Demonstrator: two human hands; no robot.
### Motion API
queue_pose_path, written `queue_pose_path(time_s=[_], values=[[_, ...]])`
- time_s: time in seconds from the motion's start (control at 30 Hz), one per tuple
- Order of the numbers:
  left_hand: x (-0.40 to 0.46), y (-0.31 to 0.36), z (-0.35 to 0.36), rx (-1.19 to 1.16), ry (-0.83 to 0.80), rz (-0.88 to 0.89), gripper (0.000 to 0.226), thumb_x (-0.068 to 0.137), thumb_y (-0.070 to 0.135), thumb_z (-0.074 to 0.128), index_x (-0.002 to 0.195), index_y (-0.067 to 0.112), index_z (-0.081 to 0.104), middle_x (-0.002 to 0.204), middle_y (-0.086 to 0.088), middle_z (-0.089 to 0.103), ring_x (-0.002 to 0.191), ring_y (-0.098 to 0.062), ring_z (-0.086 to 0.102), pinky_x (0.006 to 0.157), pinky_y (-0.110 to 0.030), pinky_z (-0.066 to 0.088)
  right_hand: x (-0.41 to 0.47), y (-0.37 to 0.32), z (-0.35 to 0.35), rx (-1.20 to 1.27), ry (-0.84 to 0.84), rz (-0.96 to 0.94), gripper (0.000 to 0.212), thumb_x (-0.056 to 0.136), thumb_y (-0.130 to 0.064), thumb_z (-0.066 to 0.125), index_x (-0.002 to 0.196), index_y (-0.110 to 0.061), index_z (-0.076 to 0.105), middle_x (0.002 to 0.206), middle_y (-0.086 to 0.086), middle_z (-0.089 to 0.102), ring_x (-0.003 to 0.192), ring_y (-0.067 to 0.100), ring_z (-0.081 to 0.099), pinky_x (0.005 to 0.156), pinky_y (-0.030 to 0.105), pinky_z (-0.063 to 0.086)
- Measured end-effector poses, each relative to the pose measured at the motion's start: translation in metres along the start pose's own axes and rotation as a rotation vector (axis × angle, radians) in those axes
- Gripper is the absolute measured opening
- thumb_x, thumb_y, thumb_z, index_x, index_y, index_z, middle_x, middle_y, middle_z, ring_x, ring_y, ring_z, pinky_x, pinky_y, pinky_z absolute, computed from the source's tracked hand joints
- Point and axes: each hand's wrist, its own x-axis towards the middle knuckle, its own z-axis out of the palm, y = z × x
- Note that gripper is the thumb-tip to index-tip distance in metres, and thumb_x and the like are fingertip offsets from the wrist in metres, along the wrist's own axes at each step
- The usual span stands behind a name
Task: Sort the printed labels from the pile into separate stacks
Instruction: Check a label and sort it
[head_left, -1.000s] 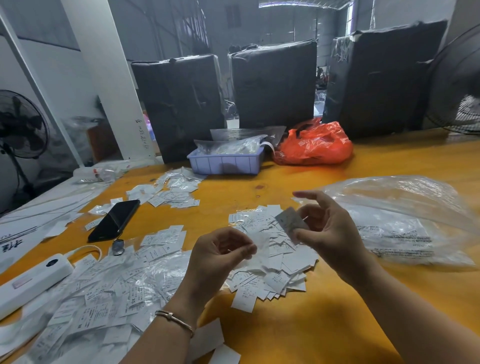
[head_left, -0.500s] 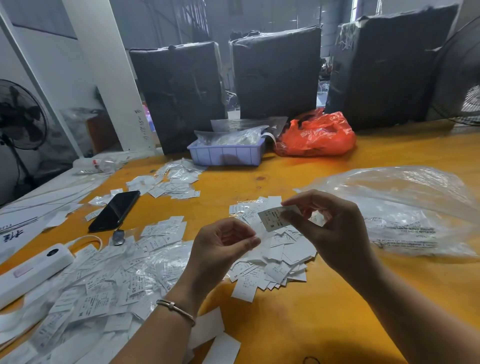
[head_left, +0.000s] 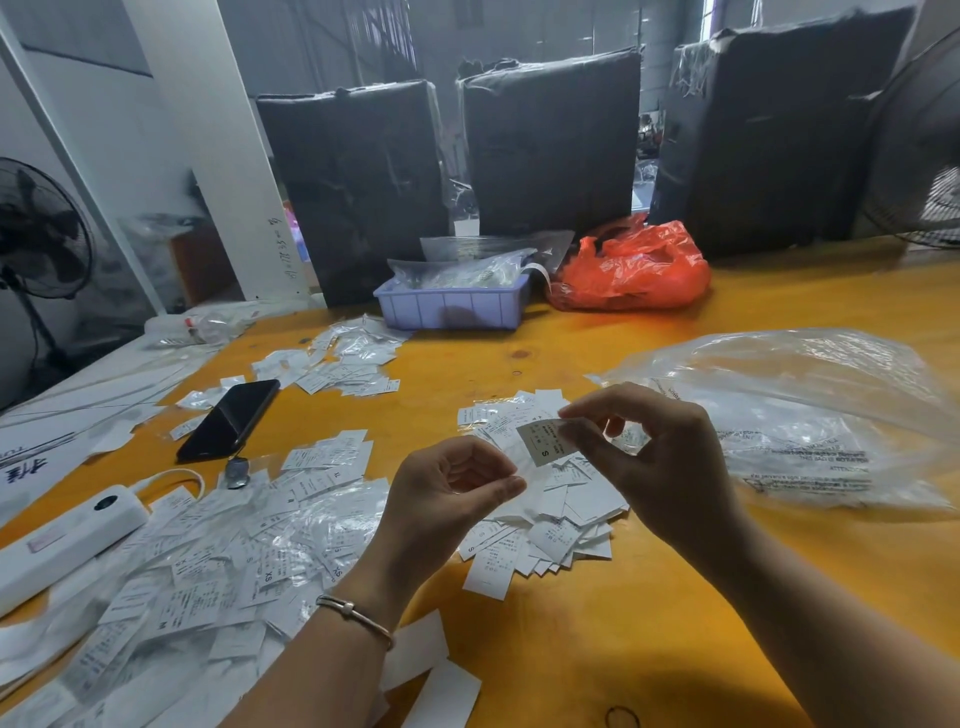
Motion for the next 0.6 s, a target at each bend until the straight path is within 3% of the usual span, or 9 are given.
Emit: queue_pose_path(time_s=[0.13, 0.4, 0.6], values=[[0.0001, -0.0004, -0.0012, -0.010, -0.005, -0.012, 0.013, 0.075, 0.013, 0.080, 0.081, 0.021, 0.072, 0.081, 0.004, 0.073, 0.077, -0.014, 0.069, 0.072, -0.027, 0.058, 0.0017, 0.0019, -0.0015, -0.062, -0.009, -0.067, 0.014, 0.074, -0.001, 0.078, 0.083, -0.010, 0.074, 0.076, -0.001, 0.070, 0.069, 0.003, 0.053, 0.061, 0.012, 0.042], [-0.0004, -0.0021, 0.0009, 0.035, -0.033, 0.007, 0.013, 0.077, 0.012, 0.079, 0.084, 0.020, 0.073, 0.081, 0.005, 0.073, 0.077, -0.013, 0.070, 0.072, -0.024, 0.058, 0.0016, 0.0001, -0.0012, -0.063, -0.070, -0.115, 0.006, 0.075, -0.008, 0.079, 0.080, -0.010, 0.076, 0.077, -0.004, 0.072, 0.068, 0.011, 0.063, 0.062, 0.019, 0.048], [0.0005, -0.0013, -0.0001, -0.015, -0.040, -0.010, 0.008, 0.077, 0.018, 0.076, 0.085, 0.019, 0.073, 0.081, -0.001, 0.074, 0.074, -0.015, 0.070, 0.070, -0.025, 0.057, 0.0036, 0.0063, -0.0059, 0.071, -0.143, 0.033, 0.019, 0.071, 0.002, 0.078, 0.076, -0.016, 0.075, 0.072, -0.010, 0.070, 0.066, 0.003, 0.059, 0.061, 0.015, 0.044]])
